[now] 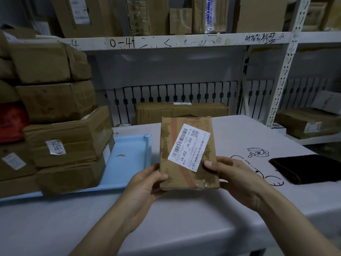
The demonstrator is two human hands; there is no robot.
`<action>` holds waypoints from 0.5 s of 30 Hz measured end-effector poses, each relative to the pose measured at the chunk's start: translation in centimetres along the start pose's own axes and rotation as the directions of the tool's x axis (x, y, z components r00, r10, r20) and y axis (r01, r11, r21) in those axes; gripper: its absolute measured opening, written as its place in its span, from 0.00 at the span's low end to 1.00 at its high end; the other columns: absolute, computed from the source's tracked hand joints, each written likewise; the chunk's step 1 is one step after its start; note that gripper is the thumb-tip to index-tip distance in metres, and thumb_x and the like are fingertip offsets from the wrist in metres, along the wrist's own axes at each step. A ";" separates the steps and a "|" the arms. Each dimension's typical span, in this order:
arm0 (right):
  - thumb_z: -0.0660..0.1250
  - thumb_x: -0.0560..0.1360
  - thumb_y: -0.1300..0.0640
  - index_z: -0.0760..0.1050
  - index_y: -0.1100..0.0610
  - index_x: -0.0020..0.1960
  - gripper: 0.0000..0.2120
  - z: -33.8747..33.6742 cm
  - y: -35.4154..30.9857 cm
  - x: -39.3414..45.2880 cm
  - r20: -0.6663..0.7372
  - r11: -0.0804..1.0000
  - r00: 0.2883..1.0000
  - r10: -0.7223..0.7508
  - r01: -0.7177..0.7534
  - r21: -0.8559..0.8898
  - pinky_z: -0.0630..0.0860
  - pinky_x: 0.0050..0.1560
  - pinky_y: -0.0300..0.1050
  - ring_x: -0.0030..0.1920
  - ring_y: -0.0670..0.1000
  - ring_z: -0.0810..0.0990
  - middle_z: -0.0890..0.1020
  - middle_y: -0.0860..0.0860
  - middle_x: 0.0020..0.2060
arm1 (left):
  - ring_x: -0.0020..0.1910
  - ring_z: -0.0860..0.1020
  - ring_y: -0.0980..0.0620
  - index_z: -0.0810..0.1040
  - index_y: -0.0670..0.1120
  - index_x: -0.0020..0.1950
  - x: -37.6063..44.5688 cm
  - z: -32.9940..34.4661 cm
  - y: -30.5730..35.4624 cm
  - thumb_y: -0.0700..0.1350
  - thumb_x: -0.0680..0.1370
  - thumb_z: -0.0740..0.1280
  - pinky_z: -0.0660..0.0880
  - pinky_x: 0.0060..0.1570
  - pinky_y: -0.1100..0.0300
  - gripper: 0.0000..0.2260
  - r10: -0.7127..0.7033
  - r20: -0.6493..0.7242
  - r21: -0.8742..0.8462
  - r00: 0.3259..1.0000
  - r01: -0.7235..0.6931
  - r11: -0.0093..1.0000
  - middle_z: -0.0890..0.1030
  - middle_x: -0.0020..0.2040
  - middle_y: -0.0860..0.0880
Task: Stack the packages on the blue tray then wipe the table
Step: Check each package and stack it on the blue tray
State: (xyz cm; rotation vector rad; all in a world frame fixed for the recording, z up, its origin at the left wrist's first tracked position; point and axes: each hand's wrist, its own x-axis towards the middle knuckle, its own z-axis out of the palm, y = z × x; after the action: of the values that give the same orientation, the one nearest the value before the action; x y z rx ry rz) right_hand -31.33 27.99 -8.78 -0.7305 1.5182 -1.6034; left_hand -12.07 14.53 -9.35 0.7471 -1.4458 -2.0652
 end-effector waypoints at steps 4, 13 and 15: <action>0.79 0.63 0.55 0.81 0.59 0.58 0.24 0.0 0.0 -0.4 0.018 1.000 1.000 -0.010 0.010 -0.017 0.76 0.58 0.54 0.59 0.62 0.81 0.86 0.58 0.54 | 0.56 0.83 0.47 0.81 0.43 0.61 -0.6 -0.1 0.3 0.42 0.73 0.69 0.75 0.58 0.53 0.16 0.019 0.049 0.027 0.999 -0.020 0.999 0.85 0.56 0.45; 0.77 0.62 0.58 0.79 0.59 0.61 0.27 0.3 -0.4 -0.8 0.073 0.999 0.997 -0.035 0.037 -0.027 0.76 0.56 0.49 0.56 0.55 0.84 0.85 0.57 0.54 | 0.55 0.84 0.50 0.80 0.43 0.63 -0.6 -0.3 1.1 0.43 0.71 0.70 0.79 0.49 0.60 0.20 0.058 0.060 0.059 0.996 -0.062 0.996 0.85 0.56 0.47; 0.76 0.62 0.59 0.79 0.59 0.61 0.27 0.2 -0.5 -0.8 0.081 0.998 0.996 -0.046 0.049 -0.026 0.77 0.56 0.49 0.56 0.56 0.84 0.85 0.57 0.55 | 0.55 0.84 0.50 0.79 0.42 0.63 -0.4 -0.4 1.2 0.42 0.71 0.70 0.80 0.47 0.62 0.20 0.070 0.066 0.060 0.995 -0.074 0.995 0.85 0.57 0.46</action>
State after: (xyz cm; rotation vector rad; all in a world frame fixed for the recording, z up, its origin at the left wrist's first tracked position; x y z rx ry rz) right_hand -30.82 28.51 -8.17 -0.8420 1.4778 -1.5720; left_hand -11.40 14.15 -8.30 0.6493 -1.5555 -2.0139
